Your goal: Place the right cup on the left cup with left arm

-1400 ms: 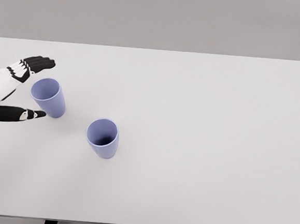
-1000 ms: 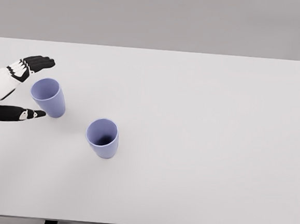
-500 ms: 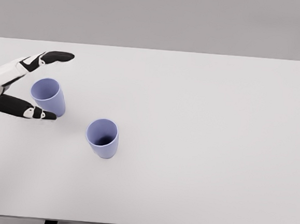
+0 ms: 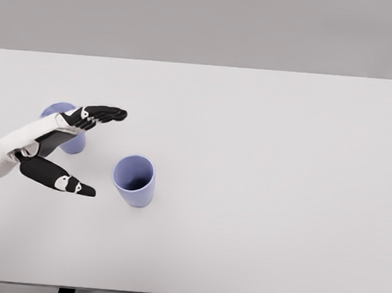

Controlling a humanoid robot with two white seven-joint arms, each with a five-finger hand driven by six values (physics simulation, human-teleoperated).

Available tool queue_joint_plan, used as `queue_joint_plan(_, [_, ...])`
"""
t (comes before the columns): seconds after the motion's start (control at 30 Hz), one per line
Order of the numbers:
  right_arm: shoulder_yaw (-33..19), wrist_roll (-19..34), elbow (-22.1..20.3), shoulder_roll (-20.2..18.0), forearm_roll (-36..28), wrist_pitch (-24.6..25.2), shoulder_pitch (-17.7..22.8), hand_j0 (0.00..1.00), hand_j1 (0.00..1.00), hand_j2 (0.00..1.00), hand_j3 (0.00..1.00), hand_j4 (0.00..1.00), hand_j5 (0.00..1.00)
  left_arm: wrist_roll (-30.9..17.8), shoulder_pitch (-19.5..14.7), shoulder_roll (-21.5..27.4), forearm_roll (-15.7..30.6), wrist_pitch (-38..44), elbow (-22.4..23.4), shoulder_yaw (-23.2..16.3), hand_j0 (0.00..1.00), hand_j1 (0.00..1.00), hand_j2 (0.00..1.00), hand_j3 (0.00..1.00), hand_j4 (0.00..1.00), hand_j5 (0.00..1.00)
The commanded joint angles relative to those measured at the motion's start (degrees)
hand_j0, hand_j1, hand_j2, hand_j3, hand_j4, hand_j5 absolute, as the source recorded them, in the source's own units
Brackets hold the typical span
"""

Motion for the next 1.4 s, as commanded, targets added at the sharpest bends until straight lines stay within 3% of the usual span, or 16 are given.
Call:
queue_joint_plan(0.0, [0.0, 0.0, 0.0, 0.0, 0.0, 0.0, 0.0, 1.0, 1.0, 1.0, 1.0, 1.0, 1.0, 0.0, 0.3, -1.0, 0.9, 4.0, 0.0, -0.3, 1.0, 1.0, 1.0, 1.0, 1.0, 1.0])
queue_joint_plan(0.2, [0.0, 0.0, 0.0, 0.0, 0.0, 0.0, 0.0, 1.0, 1.0, 1.0, 1.0, 1.0, 1.0, 0.2, 0.8, -2.8, 0.8, 15.2, 0.1, -0.1, 1.0, 1.0, 1.0, 1.0, 1.0, 1.0])
queue_joint_plan(0.53, [0.0, 0.0, 0.0, 0.0, 0.0, 0.0, 0.0, 1.0, 1.0, 1.0, 1.0, 1.0, 1.0, 0.2, 3.1, -7.5, 2.3, 15.2, 0.2, 0.9, 1.0, 1.0, 1.0, 1.0, 1.0, 1.0])
queue_joint_plan(0.63, [0.0, 0.0, 0.0, 0.0, 0.0, 0.0, 0.0, 1.0, 1.0, 1.0, 1.0, 1.0, 1.0, 0.2, 5.4, -8.6, 2.3, 15.7, 0.5, 3.7, 1.0, 1.0, 1.0, 1.0, 1.0, 1.0])
queue_joint_plan(1.13, [0.0, 0.0, 0.0, 0.0, 0.0, 0.0, 0.0, 1.0, 1.0, 1.0, 1.0, 1.0, 1.0, 0.4, 5.9, -12.0, 1.8, 21.8, 3.7, 5.3, 1.0, 1.0, 1.0, 1.0, 1.0, 1.0])
queue_joint_plan(1.37, [0.0, 0.0, 0.0, 0.0, 0.0, 0.0, 0.0, 1.0, 1.0, 1.0, 1.0, 1.0, 1.0, 0.5, 8.3, -12.8, -0.3, 21.6, 3.6, 7.4, 1.0, 1.0, 1.0, 1.0, 1.0, 1.0])
